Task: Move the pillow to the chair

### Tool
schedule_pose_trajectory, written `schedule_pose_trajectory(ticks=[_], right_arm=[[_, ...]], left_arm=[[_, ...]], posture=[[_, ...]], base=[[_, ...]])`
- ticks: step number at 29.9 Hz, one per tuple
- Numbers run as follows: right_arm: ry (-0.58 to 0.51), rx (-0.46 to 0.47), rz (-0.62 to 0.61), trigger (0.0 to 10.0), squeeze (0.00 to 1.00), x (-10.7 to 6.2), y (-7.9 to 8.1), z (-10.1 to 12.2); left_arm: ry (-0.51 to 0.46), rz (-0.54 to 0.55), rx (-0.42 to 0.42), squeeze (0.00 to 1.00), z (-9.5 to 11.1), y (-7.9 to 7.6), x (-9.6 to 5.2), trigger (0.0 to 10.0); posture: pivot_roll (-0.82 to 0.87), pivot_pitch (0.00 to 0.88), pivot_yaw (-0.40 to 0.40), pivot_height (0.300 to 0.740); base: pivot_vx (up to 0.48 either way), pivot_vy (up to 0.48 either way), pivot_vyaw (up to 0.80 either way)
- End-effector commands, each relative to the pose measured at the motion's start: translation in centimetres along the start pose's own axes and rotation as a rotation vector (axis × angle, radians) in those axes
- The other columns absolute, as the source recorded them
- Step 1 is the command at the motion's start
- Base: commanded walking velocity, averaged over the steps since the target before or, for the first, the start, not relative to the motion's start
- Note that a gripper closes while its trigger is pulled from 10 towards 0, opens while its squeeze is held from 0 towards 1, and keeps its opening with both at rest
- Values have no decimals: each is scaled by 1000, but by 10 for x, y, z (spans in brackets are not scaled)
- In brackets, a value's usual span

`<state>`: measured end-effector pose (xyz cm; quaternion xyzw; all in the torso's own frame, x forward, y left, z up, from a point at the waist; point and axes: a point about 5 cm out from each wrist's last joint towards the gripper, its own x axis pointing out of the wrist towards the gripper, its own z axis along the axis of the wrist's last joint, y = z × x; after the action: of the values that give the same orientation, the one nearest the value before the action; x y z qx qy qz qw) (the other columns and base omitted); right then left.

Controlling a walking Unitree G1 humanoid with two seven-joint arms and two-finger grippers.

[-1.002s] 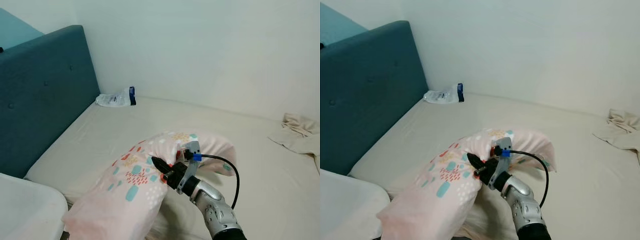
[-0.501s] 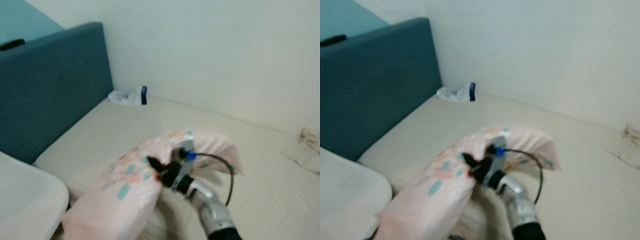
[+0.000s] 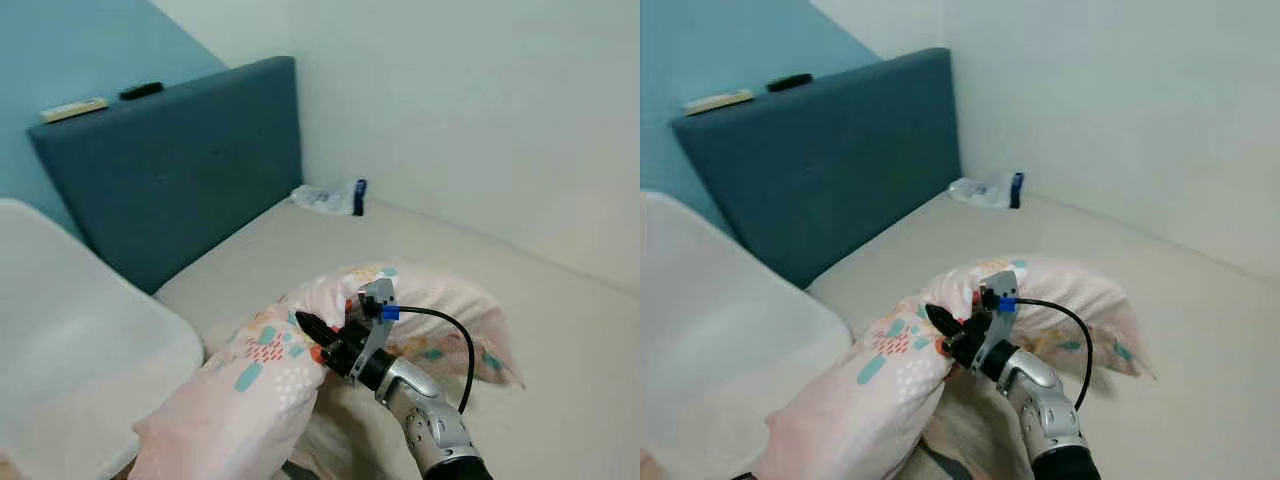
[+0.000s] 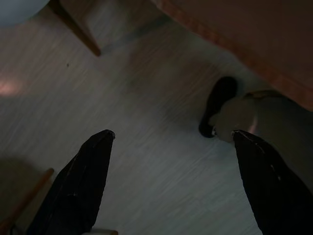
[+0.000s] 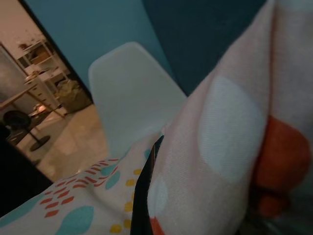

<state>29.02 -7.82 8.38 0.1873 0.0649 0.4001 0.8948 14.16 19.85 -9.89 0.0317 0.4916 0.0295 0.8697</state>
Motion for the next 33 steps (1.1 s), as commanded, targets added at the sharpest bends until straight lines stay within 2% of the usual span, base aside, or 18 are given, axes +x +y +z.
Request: schedule_pose_trajectory(ticks=[1, 27, 33], right_arm=[[-48, -30, 51, 10000, 0, 6, 8, 12], [-34, -33, 58, 10000, 0, 5, 8, 10], [-22, -28, 33, 10000, 0, 3, 3, 6]], left_arm=[[-10, -1, 14, 0, 4, 1, 1, 10000], [8, -20, 15, 0, -1, -4, 0, 10000], [4, -23, 13, 0, 1, -5, 1, 10000]], posture=[[13, 0, -1, 740], [6, 0, -10, 740], [3, 0, -10, 740]], base=[[0, 0, 650], [0, 0, 647], [0, 0, 648]])
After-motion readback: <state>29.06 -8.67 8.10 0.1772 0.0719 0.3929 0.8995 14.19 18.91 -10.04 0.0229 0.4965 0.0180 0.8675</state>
